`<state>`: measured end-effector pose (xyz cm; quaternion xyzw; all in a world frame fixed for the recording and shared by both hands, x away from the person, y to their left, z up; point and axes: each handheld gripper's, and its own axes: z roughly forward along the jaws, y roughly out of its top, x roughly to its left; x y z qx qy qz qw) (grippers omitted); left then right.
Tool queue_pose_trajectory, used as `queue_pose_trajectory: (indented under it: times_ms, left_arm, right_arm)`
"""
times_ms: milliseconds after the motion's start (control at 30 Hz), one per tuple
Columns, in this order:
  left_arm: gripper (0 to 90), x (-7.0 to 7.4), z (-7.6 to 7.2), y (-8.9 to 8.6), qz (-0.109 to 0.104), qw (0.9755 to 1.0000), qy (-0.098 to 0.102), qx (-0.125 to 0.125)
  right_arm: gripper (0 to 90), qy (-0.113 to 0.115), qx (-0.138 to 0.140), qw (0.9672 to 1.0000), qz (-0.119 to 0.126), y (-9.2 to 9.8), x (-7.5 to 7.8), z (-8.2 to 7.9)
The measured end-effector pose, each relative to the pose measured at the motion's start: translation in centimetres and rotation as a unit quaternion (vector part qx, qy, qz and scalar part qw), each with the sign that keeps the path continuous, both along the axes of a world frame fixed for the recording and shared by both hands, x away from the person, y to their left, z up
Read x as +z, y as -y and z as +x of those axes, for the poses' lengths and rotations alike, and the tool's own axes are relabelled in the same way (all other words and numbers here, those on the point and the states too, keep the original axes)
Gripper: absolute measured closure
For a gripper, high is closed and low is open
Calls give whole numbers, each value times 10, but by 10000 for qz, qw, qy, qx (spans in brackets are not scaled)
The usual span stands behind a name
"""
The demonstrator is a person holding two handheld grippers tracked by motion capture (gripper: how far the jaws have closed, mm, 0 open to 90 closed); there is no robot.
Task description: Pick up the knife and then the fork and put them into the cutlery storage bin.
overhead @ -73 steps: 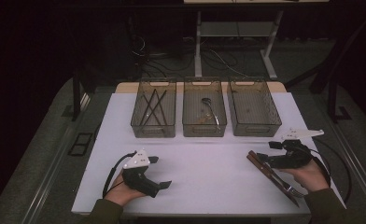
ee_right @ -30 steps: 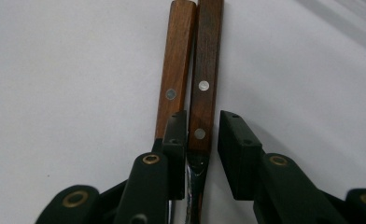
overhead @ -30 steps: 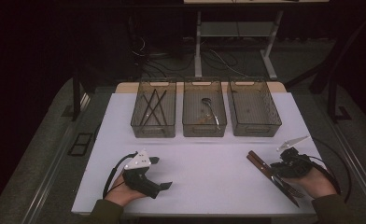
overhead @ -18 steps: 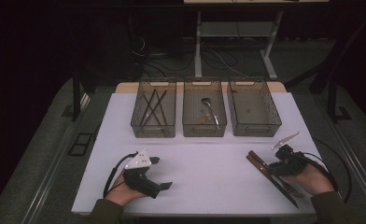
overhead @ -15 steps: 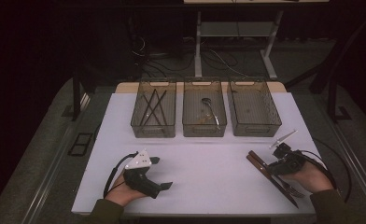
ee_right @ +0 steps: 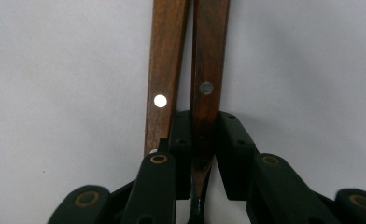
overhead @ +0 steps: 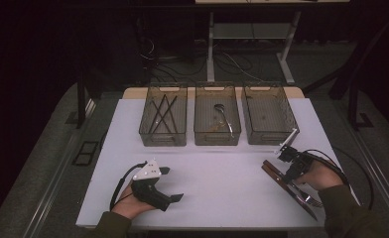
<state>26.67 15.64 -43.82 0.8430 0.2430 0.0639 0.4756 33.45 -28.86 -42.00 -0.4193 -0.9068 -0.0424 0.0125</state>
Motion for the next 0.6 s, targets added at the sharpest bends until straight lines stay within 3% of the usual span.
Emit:
queue_pose_trajectory:
  times_ms: [67, 333, 600]
  left_arm:
    - [0, 0, 0, 0, 2, 10000, 0, -6]
    - [0, 0, 1, 0, 2, 10000, 12, 12]
    - [0, 0, 1, -1, -3, 10000, 8, 12]
  right_arm:
    - [773, 91, -12, 10000, 30, 1, 0, -2]
    - [772, 626, -172, 9959, 631, 16, 7, -5]
    - [772, 1123, -399, 9839, 1334, 36, 20, -10]
